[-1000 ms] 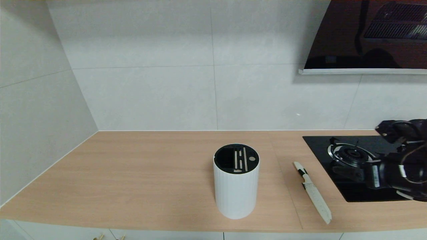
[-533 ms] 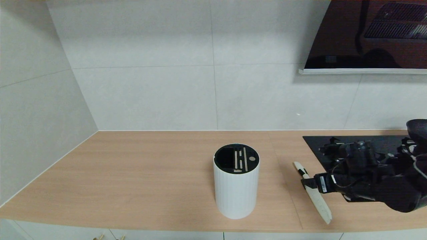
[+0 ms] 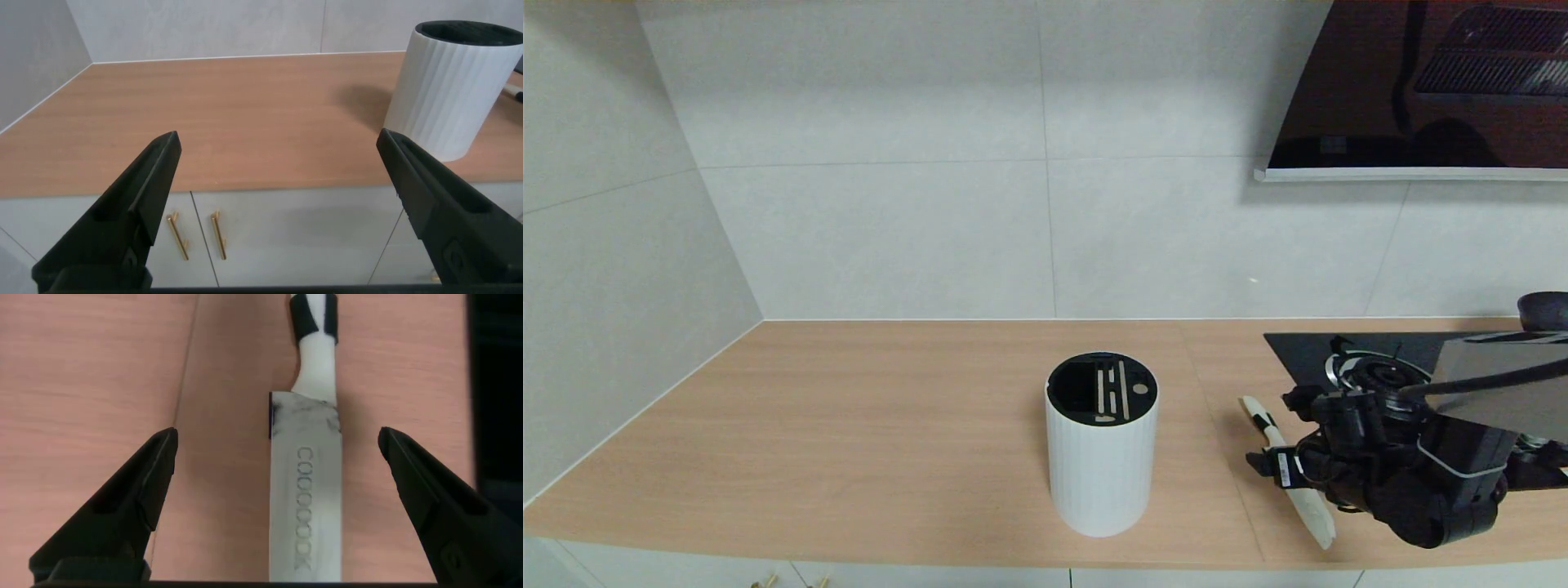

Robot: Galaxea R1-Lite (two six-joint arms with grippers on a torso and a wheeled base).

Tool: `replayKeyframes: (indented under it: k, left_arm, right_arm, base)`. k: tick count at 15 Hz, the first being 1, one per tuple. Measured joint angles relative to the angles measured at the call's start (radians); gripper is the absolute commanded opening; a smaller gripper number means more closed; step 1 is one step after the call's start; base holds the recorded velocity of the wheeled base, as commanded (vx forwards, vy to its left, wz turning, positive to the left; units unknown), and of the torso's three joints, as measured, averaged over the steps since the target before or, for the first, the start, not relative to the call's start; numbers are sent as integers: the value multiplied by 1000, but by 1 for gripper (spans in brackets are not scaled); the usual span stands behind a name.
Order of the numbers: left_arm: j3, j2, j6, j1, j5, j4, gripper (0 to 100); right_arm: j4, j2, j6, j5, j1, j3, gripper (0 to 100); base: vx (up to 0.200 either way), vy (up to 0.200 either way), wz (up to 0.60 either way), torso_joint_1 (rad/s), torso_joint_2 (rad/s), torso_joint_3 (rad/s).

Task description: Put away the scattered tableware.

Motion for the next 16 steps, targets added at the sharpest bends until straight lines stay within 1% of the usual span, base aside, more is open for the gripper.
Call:
replayKeyframes:
  k: [6, 16]
  left_arm:
    - [0, 0, 0, 0, 0, 0, 100]
    - [0, 0, 0, 0, 0, 0, 100]
  right_arm:
    - [-9, 67, 14, 0, -43, -52, 100]
    - [-20, 88, 15, 0, -34, -54, 100]
  base:
    - [0, 0, 0, 0, 0, 0]
    - [0, 0, 0, 0, 0, 0]
